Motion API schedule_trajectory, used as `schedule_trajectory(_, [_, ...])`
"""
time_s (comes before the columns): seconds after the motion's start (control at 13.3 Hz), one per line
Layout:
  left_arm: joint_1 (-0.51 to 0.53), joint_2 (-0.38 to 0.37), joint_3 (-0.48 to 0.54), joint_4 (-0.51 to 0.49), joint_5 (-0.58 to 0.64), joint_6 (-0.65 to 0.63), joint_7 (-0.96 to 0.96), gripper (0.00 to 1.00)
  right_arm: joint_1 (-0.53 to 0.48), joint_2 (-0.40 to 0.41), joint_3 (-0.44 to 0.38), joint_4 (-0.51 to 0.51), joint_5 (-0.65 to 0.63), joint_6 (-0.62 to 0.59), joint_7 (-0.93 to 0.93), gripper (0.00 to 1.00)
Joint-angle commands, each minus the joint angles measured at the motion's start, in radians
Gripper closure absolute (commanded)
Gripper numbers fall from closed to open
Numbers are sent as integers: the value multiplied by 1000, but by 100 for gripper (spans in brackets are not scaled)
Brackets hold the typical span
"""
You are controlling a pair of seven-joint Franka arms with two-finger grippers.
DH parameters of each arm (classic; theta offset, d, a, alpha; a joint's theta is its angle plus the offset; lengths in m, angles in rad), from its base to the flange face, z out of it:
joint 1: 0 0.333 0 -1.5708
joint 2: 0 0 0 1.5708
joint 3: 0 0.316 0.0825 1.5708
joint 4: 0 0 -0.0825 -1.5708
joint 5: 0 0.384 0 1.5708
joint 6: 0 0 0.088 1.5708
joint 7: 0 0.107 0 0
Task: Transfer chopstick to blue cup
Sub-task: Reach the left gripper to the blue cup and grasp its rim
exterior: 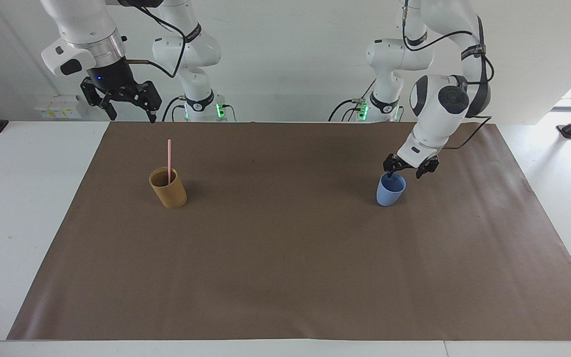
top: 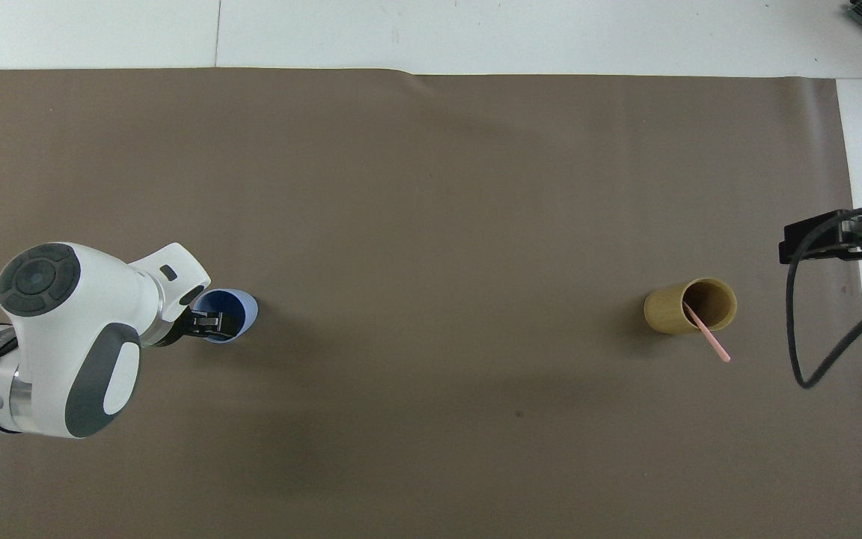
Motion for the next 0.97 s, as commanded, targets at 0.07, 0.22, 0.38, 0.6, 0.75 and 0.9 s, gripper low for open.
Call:
schedule_trajectory(0.07, [-12,27,11,47,1,19,4,100,-20,-18,7,-17,22,-7,-23,0])
schedule_trajectory(0.22, [-12,54,13,90,2,27,7,100,-20,-18,5,-17,22,-5,-21,0])
schedule_trajectory(0.38, [-12,56,13,107,4,22,15,100,-19,-18,5,-19,22,19,-18,0])
schedule_trajectory(0.6, [-12,53,13,138,7,14,32,100,-17,-18,8,-20,22,26,-16,0])
schedule_trajectory(0.75, [-12,53,11,227,7,-39,24,100,-17,-18,10,-20,22,30,-18,0])
schedule_trajectory(0.9, [-24,79,7,377,5,-192,15,100,-13,-18,11,-23,20,32,-16,0])
